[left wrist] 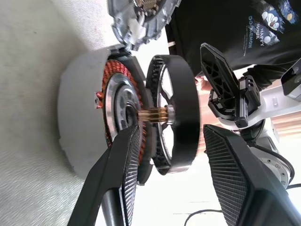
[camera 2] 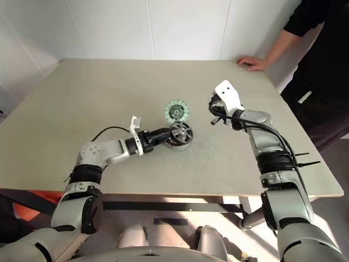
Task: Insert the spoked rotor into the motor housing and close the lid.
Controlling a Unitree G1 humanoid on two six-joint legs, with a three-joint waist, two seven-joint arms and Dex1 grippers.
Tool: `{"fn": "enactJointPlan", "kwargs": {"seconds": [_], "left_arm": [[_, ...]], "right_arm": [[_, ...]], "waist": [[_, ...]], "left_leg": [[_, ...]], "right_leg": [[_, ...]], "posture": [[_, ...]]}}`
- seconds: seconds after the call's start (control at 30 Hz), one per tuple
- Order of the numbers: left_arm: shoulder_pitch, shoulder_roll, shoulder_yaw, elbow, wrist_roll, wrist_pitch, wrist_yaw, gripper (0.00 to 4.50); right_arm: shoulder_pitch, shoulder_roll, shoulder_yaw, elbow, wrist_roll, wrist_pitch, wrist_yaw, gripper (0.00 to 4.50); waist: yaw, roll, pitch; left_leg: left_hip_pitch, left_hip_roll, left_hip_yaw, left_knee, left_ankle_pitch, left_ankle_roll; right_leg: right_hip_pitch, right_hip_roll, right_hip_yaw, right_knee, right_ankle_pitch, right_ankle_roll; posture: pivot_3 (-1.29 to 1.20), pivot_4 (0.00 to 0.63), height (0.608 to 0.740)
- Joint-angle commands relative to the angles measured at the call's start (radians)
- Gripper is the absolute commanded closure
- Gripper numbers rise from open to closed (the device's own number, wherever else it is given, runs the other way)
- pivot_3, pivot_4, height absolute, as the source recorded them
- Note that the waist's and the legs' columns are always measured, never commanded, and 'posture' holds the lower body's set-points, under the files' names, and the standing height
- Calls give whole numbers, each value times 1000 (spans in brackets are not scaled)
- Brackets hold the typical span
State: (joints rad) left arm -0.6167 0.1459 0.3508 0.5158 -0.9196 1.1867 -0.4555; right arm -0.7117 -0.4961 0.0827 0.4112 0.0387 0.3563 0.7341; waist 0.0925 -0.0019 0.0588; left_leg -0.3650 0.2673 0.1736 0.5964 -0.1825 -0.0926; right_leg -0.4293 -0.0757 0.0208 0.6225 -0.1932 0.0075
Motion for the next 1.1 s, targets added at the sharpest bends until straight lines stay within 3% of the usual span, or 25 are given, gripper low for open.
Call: {"fn": "enactJointPlan", "kwargs": {"seconds": [0.03, 0.37, 0.73, 1.1], "left_arm": [[32, 34, 50, -80, -22, 15, 15, 2177], [103, 16, 123, -198, -74, 21, 66, 2177], [171, -2, 127, -266, -82, 9, 90, 2177], [179, 34, 151, -255, -68, -52, 101, 2177]], "right_arm": [[-33, 7, -3, -23, 14, -26, 21, 4500], [-9, 9, -4, -103, 64, -35, 143, 4500], [166, -144, 13, -316, 116, -1, 330, 4500], [167, -32, 89, -334, 100, 27, 288, 4500]], "waist": [[0, 0, 0], [4, 0, 0], [2, 1, 0], [2, 1, 0]], "left_leg": [[0, 0, 0, 0, 0, 0], [-1, 0, 0, 0, 0, 1], [-1, 0, 0, 0, -4, 6], [2, 0, 0, 0, -3, 6]], "right_leg": [[0, 0, 0, 0, 0, 0], [0, -1, -1, -1, 0, 0], [2, -1, -1, -5, 0, 0], [3, -1, 0, -3, 0, 0]], "posture": [[0, 0, 740], [0, 0, 740], [0, 0, 740], [0, 0, 740]]}}
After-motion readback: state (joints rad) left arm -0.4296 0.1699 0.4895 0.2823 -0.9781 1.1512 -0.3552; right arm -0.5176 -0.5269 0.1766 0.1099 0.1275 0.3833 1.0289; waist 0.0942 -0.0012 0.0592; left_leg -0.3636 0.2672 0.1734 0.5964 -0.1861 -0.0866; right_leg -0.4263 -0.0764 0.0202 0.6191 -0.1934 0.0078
